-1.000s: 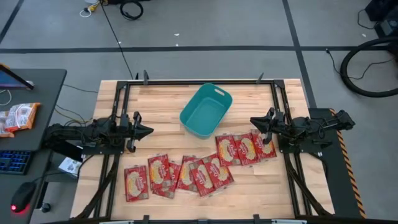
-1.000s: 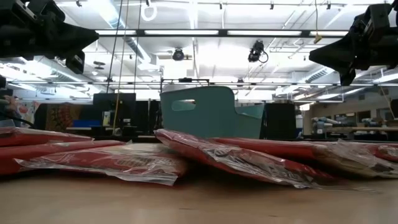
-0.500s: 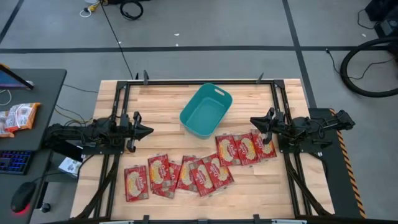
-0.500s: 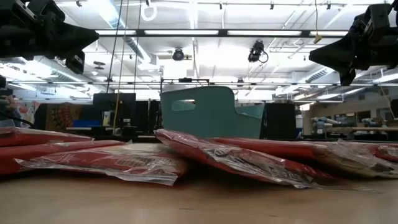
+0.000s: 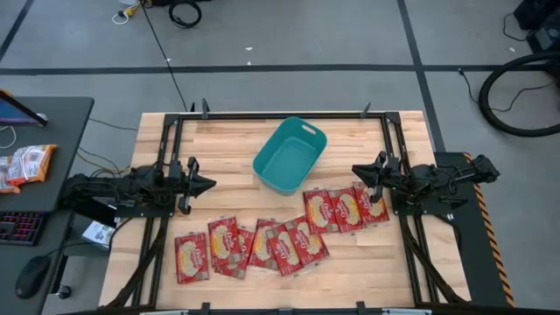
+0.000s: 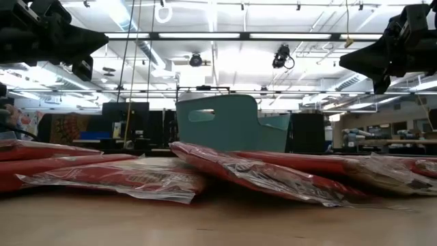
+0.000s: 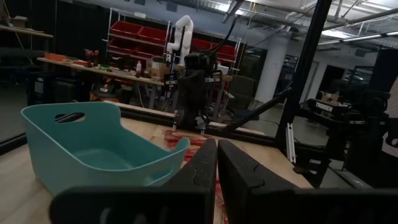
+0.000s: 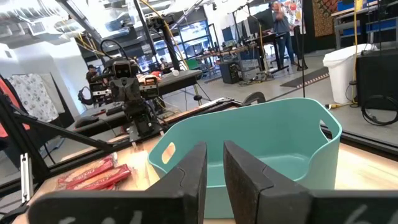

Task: Sort popcorn bags into baskets

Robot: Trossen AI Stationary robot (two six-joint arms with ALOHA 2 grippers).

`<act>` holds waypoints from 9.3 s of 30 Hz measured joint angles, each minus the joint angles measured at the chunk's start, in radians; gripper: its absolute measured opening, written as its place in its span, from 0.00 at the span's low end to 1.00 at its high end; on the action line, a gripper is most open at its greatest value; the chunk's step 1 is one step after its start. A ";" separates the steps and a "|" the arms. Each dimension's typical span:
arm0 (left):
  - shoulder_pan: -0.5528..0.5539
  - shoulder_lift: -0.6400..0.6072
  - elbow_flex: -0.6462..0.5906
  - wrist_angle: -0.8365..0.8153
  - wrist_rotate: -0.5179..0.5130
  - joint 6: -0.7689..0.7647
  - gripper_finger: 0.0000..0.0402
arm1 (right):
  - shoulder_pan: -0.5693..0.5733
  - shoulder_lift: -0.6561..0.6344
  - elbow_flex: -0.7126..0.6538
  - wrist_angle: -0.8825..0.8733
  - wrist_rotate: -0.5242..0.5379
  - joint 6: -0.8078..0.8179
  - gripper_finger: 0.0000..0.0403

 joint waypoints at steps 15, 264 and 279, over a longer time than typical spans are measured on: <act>0.000 0.000 0.000 0.019 0.000 -0.031 0.05 | 0.000 0.000 0.000 0.008 0.001 0.000 0.15; -0.213 1.671 1.240 -0.646 0.116 0.596 0.35 | 0.145 0.989 0.338 0.559 0.046 -0.069 0.15; -0.290 1.884 1.240 -0.341 -0.100 0.635 0.35 | 0.145 0.990 0.338 0.473 0.025 0.012 0.15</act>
